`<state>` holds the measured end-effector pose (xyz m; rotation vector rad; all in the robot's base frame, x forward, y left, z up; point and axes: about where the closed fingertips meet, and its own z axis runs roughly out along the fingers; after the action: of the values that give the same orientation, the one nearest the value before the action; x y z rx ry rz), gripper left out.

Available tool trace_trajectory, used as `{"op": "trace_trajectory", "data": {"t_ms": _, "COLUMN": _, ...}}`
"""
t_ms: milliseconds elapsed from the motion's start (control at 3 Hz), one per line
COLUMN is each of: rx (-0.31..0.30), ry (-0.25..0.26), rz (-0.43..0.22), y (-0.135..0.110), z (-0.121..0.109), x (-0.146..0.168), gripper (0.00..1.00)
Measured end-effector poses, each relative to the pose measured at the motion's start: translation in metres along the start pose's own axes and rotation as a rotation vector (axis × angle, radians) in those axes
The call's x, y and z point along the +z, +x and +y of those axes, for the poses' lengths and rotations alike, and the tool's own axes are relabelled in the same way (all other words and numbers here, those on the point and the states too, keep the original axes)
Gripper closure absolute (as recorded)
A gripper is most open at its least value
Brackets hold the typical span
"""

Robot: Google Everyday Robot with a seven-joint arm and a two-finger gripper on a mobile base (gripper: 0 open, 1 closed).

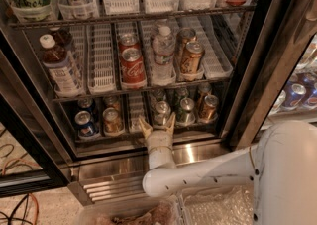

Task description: Pick 7up can from bottom shelf of fridge

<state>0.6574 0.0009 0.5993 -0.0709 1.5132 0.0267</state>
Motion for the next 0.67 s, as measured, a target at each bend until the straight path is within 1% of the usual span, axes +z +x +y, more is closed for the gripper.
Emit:
{"op": "trace_trajectory", "data": {"t_ms": 333, "rx": -0.003, "ry": -0.002, "rz": -0.008, "y": -0.0011, "z": 0.0002, "x": 0.007, "gripper": 0.2}}
{"op": "trace_trajectory", "data": {"t_ms": 667, "rx": -0.008, "ry": -0.005, "rz": -0.012, "y": -0.0002, "z": 0.0007, "x": 0.0115, "gripper": 0.39}}
